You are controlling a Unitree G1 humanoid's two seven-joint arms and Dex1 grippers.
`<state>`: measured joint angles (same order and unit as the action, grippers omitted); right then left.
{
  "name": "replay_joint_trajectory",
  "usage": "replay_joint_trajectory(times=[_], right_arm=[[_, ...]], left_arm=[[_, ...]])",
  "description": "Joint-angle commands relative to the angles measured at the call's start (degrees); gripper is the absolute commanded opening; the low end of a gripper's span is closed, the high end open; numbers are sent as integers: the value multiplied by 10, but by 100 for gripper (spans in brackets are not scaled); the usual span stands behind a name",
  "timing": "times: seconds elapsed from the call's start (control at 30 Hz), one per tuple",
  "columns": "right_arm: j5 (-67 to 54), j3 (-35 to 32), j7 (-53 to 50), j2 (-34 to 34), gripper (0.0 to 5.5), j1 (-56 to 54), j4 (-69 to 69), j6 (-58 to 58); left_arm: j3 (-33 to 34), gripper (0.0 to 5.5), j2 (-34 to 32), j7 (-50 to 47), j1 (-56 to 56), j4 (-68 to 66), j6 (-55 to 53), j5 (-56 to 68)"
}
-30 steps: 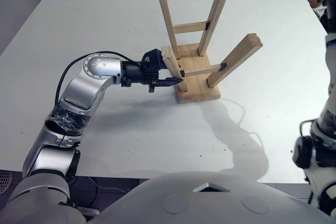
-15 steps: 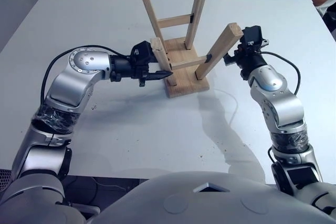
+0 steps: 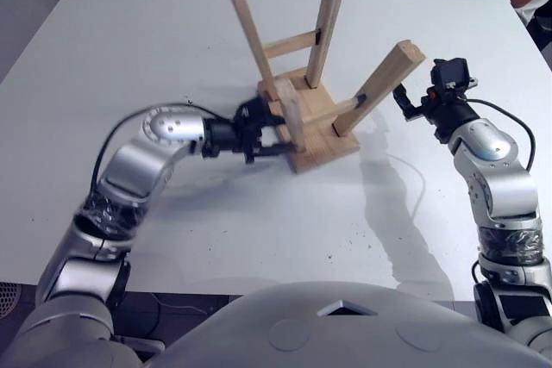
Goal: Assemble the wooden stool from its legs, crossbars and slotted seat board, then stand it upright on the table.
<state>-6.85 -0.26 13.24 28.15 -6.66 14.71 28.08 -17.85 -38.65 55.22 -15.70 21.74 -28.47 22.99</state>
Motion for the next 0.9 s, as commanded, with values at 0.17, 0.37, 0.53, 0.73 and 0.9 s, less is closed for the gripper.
replay_joint_trajectory(times=[0.17, 0.37, 0.53, 0.73, 0.9], right_arm=[[81, 50, 30, 27, 442, 15, -24, -48], [95, 39, 35, 22, 442, 15, -58, -65], [101, 30, 38, 24, 442, 33, -56, -70], [107, 7, 60, 52, 442, 101, -3, -64], [91, 6, 86, 48, 442, 169, 75, -41]], left_arm=[[0, 272, 90, -49, 1, 58, -33, 64], [-25, 272, 167, -82, 23, -6, -2, 46], [20, 272, 128, -79, 43, -40, 29, 24], [117, 272, -11, 5, 184, 45, 43, 54], [187, 272, -24, -9, 175, -92, 90, 22]])
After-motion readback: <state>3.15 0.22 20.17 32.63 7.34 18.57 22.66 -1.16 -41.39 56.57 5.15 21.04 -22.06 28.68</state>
